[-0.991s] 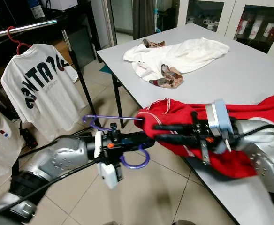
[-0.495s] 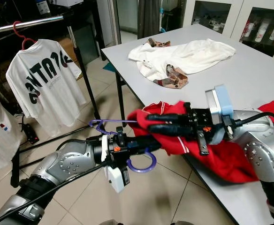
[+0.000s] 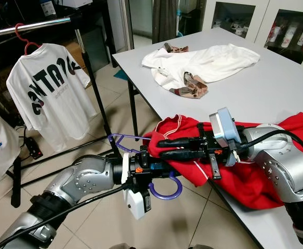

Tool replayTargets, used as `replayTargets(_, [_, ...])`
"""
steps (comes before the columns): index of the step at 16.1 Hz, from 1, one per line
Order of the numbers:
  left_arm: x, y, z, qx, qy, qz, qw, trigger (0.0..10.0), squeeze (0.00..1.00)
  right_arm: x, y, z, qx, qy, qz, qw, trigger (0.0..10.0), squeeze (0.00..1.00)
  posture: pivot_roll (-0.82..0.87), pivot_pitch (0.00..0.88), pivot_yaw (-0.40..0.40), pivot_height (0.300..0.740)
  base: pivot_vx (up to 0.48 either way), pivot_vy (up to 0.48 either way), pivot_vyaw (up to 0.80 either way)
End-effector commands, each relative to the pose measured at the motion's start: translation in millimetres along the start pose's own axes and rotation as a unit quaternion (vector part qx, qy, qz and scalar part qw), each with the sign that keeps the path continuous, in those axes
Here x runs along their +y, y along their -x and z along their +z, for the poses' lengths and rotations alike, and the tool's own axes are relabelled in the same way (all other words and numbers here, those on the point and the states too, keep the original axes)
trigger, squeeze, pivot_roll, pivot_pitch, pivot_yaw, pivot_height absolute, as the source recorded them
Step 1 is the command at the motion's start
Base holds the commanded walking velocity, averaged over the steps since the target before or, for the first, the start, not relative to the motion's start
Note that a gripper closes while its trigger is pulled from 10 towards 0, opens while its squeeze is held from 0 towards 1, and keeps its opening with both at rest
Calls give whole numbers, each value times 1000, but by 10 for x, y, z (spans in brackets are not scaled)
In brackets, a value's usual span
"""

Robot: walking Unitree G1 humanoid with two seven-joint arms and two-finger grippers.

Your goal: Hang hanger

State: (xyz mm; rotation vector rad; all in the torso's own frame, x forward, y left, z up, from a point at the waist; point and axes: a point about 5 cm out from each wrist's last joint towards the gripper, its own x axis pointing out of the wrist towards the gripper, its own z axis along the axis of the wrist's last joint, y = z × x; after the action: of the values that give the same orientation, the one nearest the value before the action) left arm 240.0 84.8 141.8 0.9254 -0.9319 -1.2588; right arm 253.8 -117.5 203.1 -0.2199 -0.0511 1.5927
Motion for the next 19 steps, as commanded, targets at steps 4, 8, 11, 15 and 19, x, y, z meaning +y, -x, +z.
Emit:
replayTargets(4, [52,-63,-23,-8,-9,5,1000,10000,0,1,-145,55,-16,19,15,1000,0,0,-74,0,77,736,0,0,0])
replayTargets(8, [43,-120,-48,-9,-7,7,1000,10000,0,-100,-272,144,-51,31,-11,998,0,0,-73,0,70,736,0,0,0])
replayTargets(11, [54,-122,-59,-8,-9,7,1000,10000,0,-115,-280,122,-36,40,-17,998,2078,0,-73,0,70,736,0,0,0])
replayTargets(15, [46,-21,-143,33,-1,32,999,10000,0,-133,-65,98,21,47,-60,997,10000,1000,-83,0,78,736,0,0,0])
replayTargets(19, [8,35,-196,68,13,64,996,10000,0,-29,94,65,71,58,-57,994,10000,0,-84,0,79,736,0,0,0])
